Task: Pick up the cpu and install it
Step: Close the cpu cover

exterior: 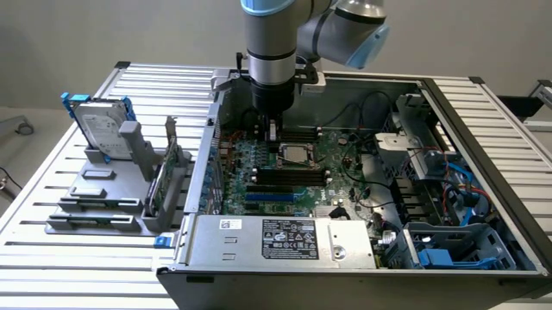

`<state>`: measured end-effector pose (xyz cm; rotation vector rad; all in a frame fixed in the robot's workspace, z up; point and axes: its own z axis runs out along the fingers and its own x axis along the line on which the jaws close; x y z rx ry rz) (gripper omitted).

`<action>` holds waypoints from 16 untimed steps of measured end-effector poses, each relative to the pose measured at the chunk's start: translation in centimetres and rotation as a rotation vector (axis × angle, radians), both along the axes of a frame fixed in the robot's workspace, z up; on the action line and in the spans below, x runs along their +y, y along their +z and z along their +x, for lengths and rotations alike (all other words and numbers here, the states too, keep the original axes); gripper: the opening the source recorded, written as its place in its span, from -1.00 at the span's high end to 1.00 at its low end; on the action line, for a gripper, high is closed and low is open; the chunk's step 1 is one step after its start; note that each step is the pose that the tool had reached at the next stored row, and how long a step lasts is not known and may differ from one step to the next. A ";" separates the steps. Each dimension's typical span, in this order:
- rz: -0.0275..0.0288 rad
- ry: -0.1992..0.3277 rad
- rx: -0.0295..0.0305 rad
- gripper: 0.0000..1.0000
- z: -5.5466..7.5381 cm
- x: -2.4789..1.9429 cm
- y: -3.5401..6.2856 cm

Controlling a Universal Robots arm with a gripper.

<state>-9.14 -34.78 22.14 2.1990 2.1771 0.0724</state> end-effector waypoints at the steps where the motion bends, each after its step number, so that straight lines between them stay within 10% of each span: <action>1: 0.0000 0.000 0.0000 0.79 0.0 0.00 0.00; 9: -0.0005 0.000 0.0061 0.79 0.4 0.01 1.09; 16: -0.0003 0.000 0.0092 0.79 3.3 0.13 2.75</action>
